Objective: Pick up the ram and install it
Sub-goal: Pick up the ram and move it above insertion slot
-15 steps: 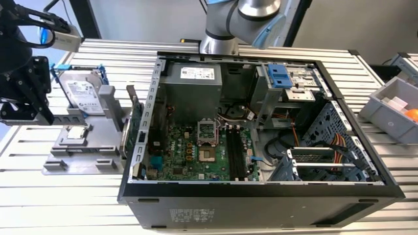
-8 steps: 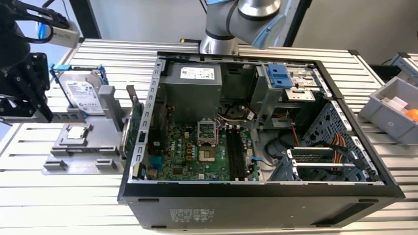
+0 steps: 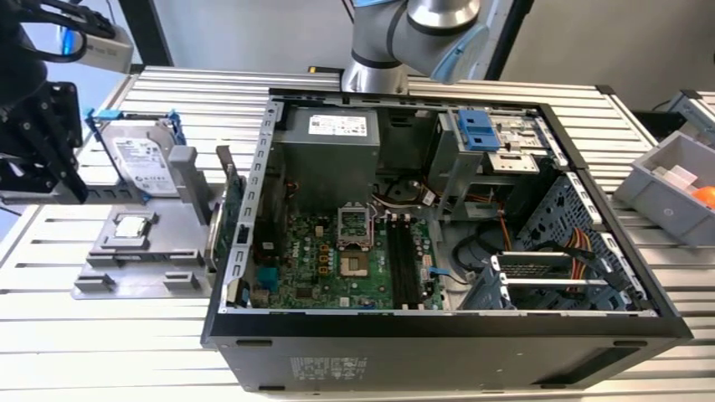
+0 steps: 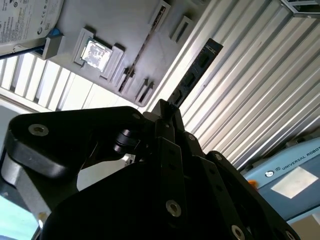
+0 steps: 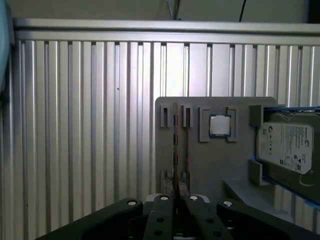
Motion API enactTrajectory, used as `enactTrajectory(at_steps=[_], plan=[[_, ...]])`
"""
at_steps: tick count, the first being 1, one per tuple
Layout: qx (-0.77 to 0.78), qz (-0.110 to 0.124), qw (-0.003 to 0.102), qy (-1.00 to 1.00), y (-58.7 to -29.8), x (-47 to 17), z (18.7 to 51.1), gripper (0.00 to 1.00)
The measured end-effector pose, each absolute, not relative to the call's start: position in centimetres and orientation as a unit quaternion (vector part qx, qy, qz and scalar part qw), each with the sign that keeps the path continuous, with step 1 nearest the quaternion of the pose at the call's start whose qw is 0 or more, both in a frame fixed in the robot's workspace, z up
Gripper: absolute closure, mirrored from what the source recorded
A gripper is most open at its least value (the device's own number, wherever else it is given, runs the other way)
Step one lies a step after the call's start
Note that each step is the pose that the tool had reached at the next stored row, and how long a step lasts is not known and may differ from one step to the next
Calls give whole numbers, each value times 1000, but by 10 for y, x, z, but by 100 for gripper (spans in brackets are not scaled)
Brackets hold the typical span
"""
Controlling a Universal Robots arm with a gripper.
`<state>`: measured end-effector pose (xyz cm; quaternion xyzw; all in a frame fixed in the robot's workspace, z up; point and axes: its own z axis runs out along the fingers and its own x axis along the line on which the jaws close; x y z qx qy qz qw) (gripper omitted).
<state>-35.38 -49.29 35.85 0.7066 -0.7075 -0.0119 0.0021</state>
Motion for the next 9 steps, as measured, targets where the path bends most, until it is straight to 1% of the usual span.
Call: enactTrajectory(at_steps=[9], plan=[[707, -12, 2, -707, -490, -354, 365, 100]])
